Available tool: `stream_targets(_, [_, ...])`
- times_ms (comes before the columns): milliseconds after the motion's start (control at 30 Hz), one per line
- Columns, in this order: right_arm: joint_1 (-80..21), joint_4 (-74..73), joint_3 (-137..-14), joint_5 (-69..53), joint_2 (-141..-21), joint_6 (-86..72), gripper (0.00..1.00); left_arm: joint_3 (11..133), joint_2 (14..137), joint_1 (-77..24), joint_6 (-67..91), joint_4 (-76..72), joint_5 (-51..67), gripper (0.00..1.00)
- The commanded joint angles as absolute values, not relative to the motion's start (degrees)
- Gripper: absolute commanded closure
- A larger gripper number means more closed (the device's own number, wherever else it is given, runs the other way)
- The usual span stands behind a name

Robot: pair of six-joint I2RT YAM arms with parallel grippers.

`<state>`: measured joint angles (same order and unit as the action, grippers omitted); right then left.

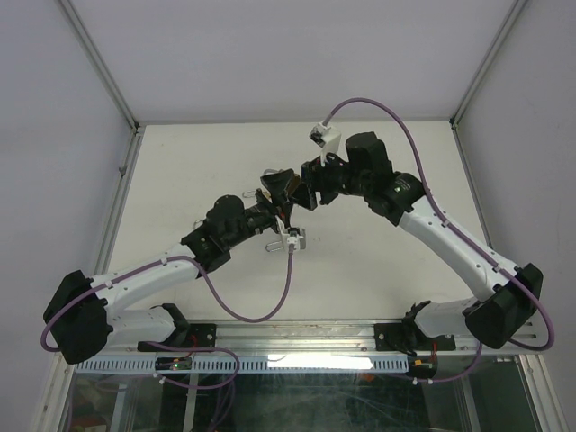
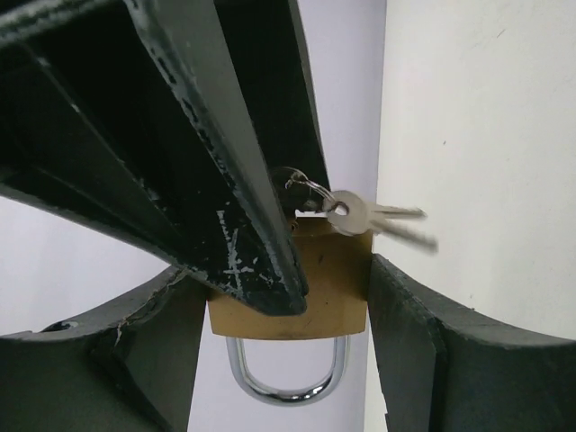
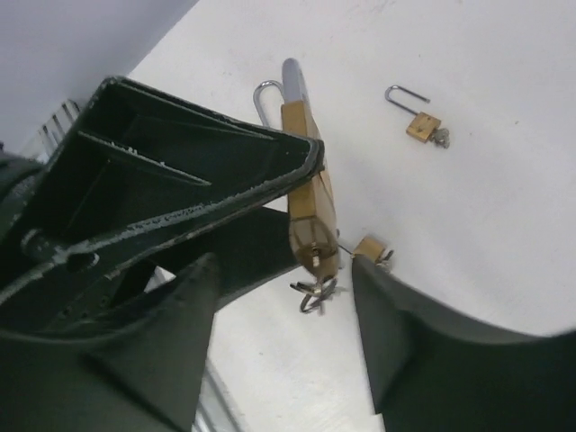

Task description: Unlock with the key

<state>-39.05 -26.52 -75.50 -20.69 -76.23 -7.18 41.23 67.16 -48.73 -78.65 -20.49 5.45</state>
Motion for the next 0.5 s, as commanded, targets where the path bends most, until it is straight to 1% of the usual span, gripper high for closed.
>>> stream_targets(0, [-35.7,-20.7,-72.4,-31.6,-70.7,-9.3,0.22,44.3,64.3,-50.9,-79.8,-26.5,11.2,1.00])
stream_targets(67, [-35.1,-21.9,-70.9,-33.5,-67.9,-8.2,0.04,44.7,63.8,-50.8,-79.7,-24.4,10.6,1.00])
stream_targets(100, [-34.9,-22.9,-70.4,-33.5,-66.5,-7.3,0.01,44.8,63.8,-50.8,-79.4,-23.7,10.4,1.00])
stream_targets(267, [-34.7,-28.0,-70.9,-30.6,-62.5,-4.6,0.01,45.1,64.2,-50.8,-79.8,-23.6,10.5,1.00])
stream_targets(300, [-34.8,-27.7,-71.0,-29.9,-62.3,-5.3,0.05,45.2,64.3,-50.8,-79.8,-23.6,10.5,1.00])
stream_targets(333, [-34.7,-27.4,-71.1,-29.6,-62.2,-5.8,0.11,45.3,64.6,-50.8,-79.9,-23.7,10.6,1.00])
stream_targets(367, [-34.8,-27.0,-71.3,-29.5,-62.1,-6.2,0.19,45.4,64.7,-50.8,-79.9,-23.7,10.7,1.00])
stream_targets(433, [-34.7,-26.1,-70.7,-27.3,-62.0,-8.2,0.41,45.5,65.1,-50.8,-80.0,-23.9,11.0,1.00])
stream_targets(467, [-34.7,-25.7,-70.3,-25.9,-62.1,-9.6,0.50,45.5,65.2,-50.8,-80.1,-24.1,11.0,1.00])
